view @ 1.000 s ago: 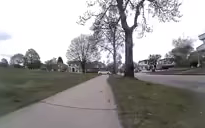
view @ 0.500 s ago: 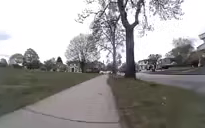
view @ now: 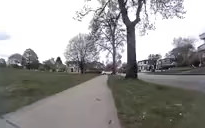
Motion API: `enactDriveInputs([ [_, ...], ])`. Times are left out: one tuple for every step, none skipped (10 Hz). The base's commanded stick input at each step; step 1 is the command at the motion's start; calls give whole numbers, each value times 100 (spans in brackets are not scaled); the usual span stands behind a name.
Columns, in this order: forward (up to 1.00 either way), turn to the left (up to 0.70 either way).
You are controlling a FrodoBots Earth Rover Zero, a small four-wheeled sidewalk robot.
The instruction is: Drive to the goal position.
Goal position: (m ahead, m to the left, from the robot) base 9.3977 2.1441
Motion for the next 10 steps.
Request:
enactDriveInputs([
  [85, 18],
  [85, 27],
  [85, 16],
  [85, 0],
  [85, 1],
  [85, 10],
  [85, 32],
  [85, 29],
  [85, 7],
  [85, 1],
])
